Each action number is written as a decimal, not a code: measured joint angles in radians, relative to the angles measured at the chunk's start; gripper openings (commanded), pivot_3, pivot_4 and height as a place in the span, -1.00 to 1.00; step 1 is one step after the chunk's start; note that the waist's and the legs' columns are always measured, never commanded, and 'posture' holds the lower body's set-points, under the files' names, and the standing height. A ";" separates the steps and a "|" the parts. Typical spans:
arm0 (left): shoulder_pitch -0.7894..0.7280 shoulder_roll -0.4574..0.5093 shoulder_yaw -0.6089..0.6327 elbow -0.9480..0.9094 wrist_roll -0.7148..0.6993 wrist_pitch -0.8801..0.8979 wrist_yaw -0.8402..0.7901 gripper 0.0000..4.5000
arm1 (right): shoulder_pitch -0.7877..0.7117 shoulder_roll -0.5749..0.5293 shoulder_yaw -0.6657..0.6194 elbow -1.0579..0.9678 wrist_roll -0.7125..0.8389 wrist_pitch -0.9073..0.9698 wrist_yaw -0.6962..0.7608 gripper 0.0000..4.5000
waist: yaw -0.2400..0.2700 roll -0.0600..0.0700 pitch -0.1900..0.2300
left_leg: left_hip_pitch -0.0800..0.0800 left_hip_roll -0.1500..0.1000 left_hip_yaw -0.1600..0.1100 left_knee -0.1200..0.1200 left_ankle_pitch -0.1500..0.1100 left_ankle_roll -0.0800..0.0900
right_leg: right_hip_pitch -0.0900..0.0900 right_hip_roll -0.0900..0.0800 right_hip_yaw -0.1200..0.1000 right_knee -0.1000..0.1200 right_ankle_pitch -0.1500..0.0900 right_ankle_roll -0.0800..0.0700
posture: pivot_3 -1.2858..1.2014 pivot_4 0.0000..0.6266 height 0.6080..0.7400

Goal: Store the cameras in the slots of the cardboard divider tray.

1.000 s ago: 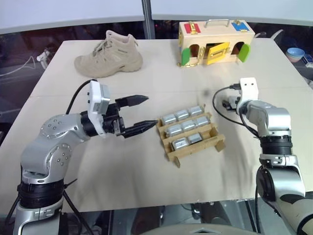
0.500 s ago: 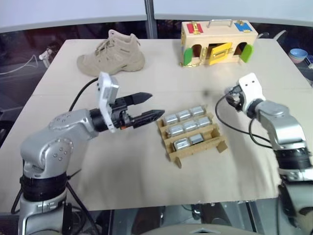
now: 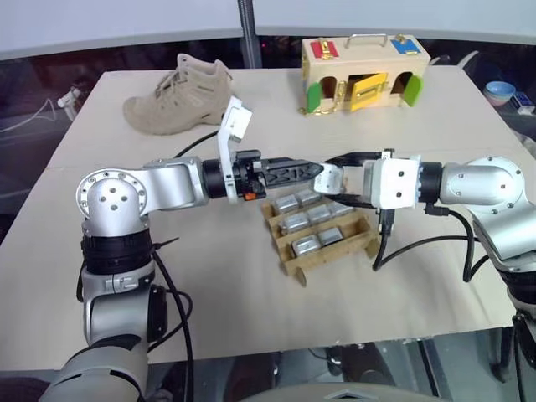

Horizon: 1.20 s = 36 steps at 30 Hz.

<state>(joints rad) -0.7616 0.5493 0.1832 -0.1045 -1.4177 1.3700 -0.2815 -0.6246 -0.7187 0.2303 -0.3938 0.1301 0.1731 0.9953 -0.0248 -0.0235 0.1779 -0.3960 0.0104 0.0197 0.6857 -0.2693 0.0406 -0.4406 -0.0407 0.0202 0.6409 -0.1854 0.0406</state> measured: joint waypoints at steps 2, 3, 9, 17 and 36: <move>-0.001 0.001 0.000 0.001 0.000 0.000 0.001 0.76 | 0.000 0.003 0.000 -0.006 -0.001 0.004 0.001 -0.16 | 0.008 0.000 0.000 | 0.000 0.000 0.000 0.000 0.000 -0.001 | 0.000 0.000 0.000 0.000 0.000 0.000 | 0.03 -0.52 1.00; -0.001 0.001 0.000 0.004 -0.001 0.000 0.002 0.63 | 0.000 0.007 0.000 -0.015 -0.002 0.008 0.001 -0.16 | 0.011 0.000 0.000 | 0.000 0.000 0.000 0.000 0.001 -0.001 | 0.000 0.000 0.000 0.000 0.000 0.000 | 0.03 -0.52 1.00; -0.008 -0.005 -0.005 0.008 -0.039 0.008 -0.001 -0.66 | 0.000 0.018 0.003 -0.036 -0.004 0.046 0.001 -0.16 | 0.016 0.000 0.000 | -0.001 -0.001 -0.001 0.000 0.001 -0.002 | 0.000 -0.002 -0.001 0.000 0.000 0.000 | 0.03 -0.52 1.00; -0.016 -0.019 -0.017 0.037 -0.038 0.008 0.006 -0.71 | 0.000 0.019 -0.002 -0.036 0.004 0.092 0.013 -0.16 | 0.015 0.000 0.000 | -0.001 -0.002 -0.001 0.000 0.001 -0.001 | 0.000 -0.002 -0.002 0.000 0.000 0.000 | 0.03 -0.52 1.00; -0.268 -0.111 -0.385 0.127 0.407 -0.136 -0.302 -0.71 | 0.130 -0.288 -0.393 0.312 0.398 0.191 0.423 0.97 | 0.031 0.000 0.001 | -0.002 -0.003 0.001 -0.001 -0.001 0.002 | 0.002 -0.001 -0.002 -0.007 0.000 0.000 | 0.03 -0.52 1.00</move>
<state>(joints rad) -1.0292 0.4381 -0.2015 0.0228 -1.0104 1.2336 -0.5832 -0.4947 -1.0068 -0.1626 -0.0817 0.5282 0.3642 1.4187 0.0063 -0.0238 0.1785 -0.3982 0.0070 0.0206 0.6845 -0.2702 0.0426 -0.4387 -0.0417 0.0178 0.6341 -0.1856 0.0410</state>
